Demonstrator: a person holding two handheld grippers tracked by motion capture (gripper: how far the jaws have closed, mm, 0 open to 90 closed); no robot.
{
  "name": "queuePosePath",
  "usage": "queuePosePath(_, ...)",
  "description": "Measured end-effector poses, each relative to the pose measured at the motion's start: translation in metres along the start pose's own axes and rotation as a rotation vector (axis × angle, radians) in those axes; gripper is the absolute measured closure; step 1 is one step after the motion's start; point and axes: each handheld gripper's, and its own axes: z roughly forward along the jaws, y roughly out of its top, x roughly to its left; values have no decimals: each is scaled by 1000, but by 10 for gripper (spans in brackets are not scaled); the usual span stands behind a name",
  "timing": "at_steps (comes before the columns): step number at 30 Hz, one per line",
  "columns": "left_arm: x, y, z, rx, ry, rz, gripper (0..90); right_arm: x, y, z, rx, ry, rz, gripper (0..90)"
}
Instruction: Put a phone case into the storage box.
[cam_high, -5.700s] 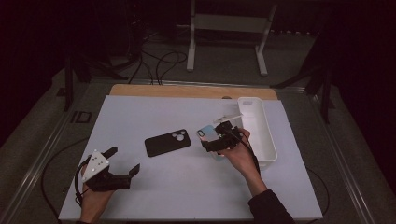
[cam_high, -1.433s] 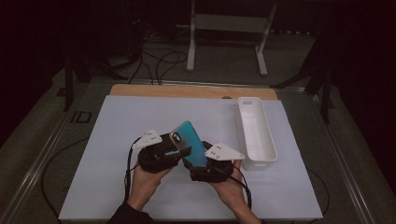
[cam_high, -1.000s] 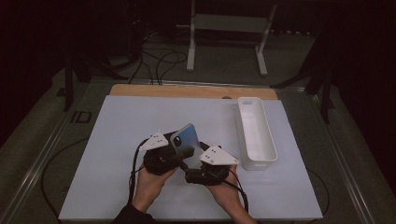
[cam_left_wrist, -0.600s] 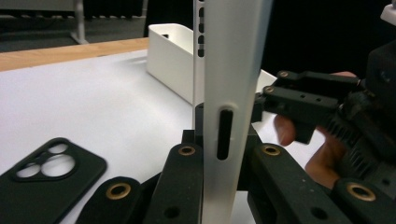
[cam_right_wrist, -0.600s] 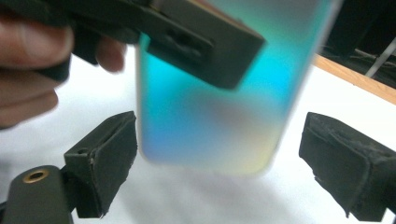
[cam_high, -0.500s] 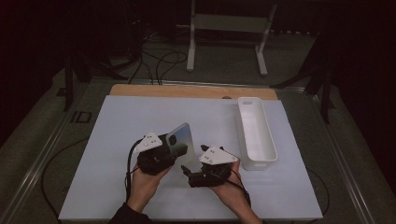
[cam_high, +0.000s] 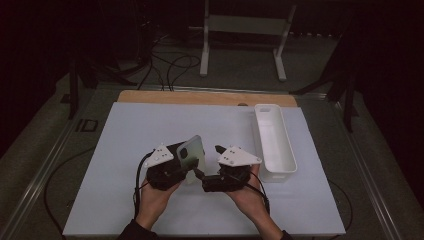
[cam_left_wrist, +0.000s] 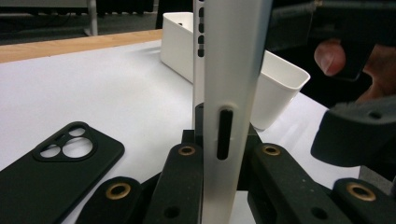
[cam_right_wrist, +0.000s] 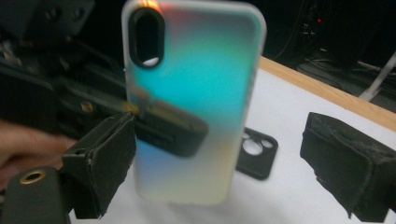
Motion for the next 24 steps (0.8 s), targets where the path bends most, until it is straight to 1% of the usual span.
queuePosePath(6, -3, -2, 4, 7, -5, 7, 861, 3, 8, 4, -12, 6, 0, 108)
queuePosePath(9, -5, -3, 6, 12, -5, 12, 861, 6, 16, 8, -29, 13, 13, 109)
queuePosePath(12, -7, -4, 7, 14, -11, 14, 861, 7, 19, 10, -35, 6, 20, 109)
queuePosePath(13, -8, -4, 7, 14, -12, 15, 861, 7, 21, 13, -31, 3, 35, 111)
queuePosePath(14, -8, -4, 8, 14, -14, 16, 861, 7, 21, 14, -31, 6, 32, 117)
queuePosePath(15, -9, -4, 8, 13, -14, 19, 861, 7, 21, 16, -29, 8, 40, 124)
queuePosePath(18, -10, -5, 9, 13, -17, 17, 861, 8, 21, 18, -22, -1, 44, 134)
queuePosePath(19, -10, -5, 9, 16, -14, 19, 861, 8, 20, 21, -16, 8, 48, 142)
queuePosePath(21, -11, -5, 10, 16, -11, 12, 861, 9, 20, 23, -8, -2, 46, 147)
queuePosePath(24, -10, -6, 11, 18, -10, 6, 861, 8, 19, 23, -8, 0, 52, 154)
